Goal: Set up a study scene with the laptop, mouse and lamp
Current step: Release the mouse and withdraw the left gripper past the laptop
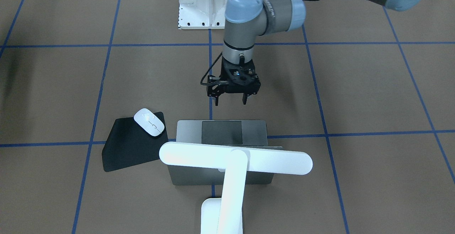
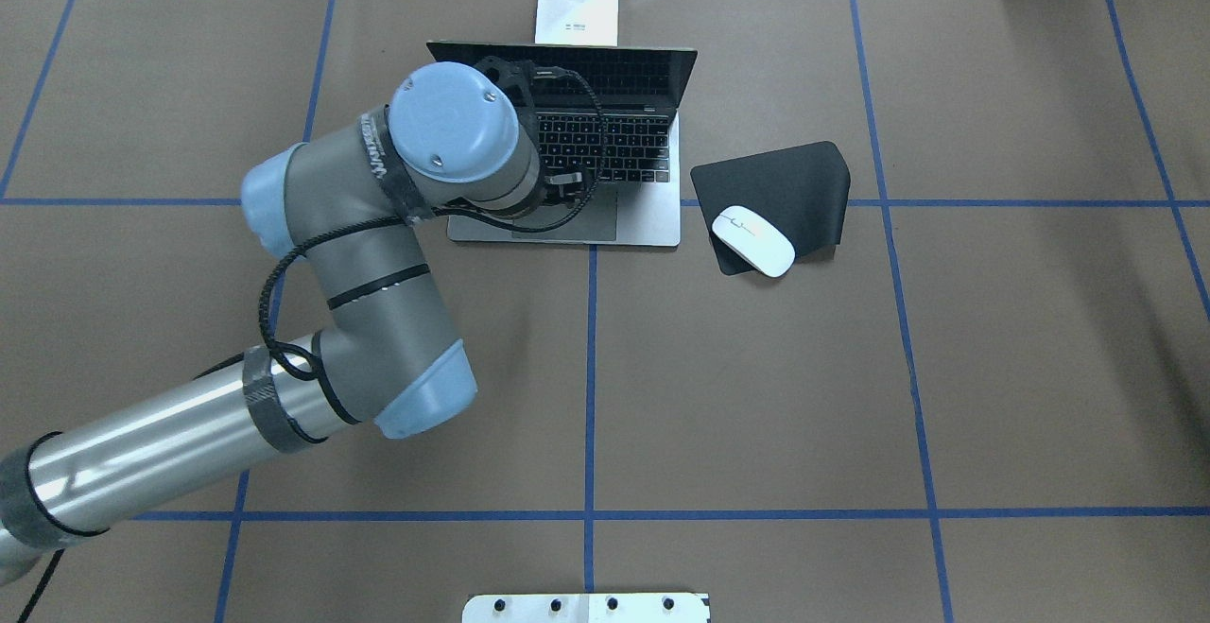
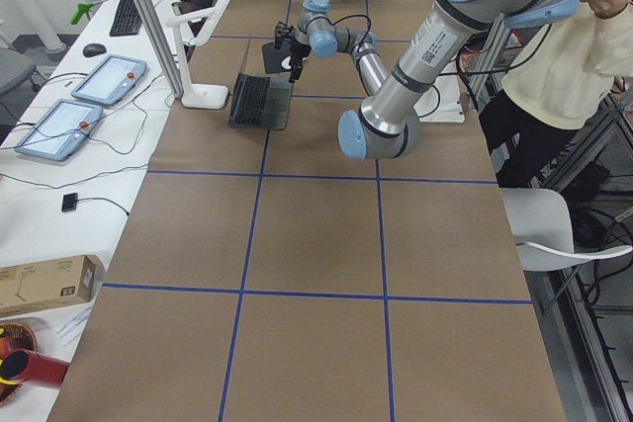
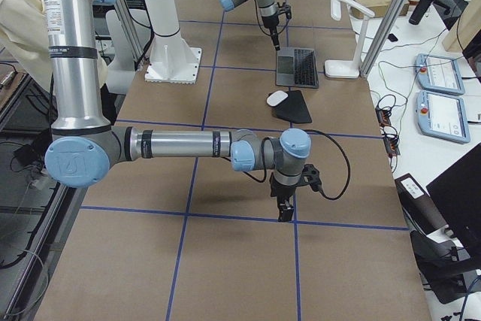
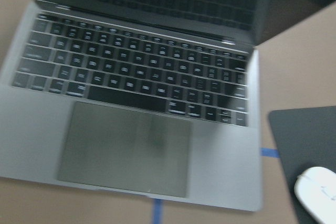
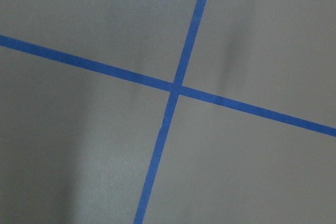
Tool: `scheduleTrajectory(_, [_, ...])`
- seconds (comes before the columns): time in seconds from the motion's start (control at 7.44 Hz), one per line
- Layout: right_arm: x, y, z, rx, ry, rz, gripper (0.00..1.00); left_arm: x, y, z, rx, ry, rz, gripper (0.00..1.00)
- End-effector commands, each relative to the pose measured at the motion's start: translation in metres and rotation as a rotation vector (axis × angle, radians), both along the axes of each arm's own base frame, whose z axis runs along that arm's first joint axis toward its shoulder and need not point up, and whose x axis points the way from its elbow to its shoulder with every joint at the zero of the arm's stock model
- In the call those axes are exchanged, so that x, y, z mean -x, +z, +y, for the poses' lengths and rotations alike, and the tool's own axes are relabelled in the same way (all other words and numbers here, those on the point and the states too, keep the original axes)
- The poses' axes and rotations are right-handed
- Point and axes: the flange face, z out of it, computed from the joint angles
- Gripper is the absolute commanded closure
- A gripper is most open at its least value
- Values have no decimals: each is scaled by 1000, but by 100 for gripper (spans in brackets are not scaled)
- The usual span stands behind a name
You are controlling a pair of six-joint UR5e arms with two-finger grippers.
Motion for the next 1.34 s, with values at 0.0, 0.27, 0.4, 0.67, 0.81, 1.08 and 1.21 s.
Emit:
scheduleTrajectory(0.0, [-1, -1, 1, 15, 13, -30, 0, 82, 78, -46, 11, 95, -68, 2])
scheduleTrajectory(0.27, [-6, 4, 7, 27, 17, -55, 0, 160, 149, -79, 20, 141, -121, 1])
scheduleTrajectory(0.4, [-6, 7, 10, 32, 14, -56, 0, 198, 184, -86, 36, 168, -130, 1])
scheduleTrajectory(0.67, [-8, 14, 20, 36, 14, -54, 0, 274, 253, -92, 15, 239, -175, 1])
scheduleTrajectory(0.81, [-7, 16, 20, 32, 10, -54, 0, 325, 286, -91, 6, 270, -174, 1])
scheduleTrajectory(1.08, [-7, 16, 20, 31, 9, -54, 0, 414, 346, -84, -8, 316, -171, 1])
scheduleTrajectory(1.21, [-7, 15, 19, 31, 10, -56, 0, 443, 383, -78, -11, 344, -194, 1])
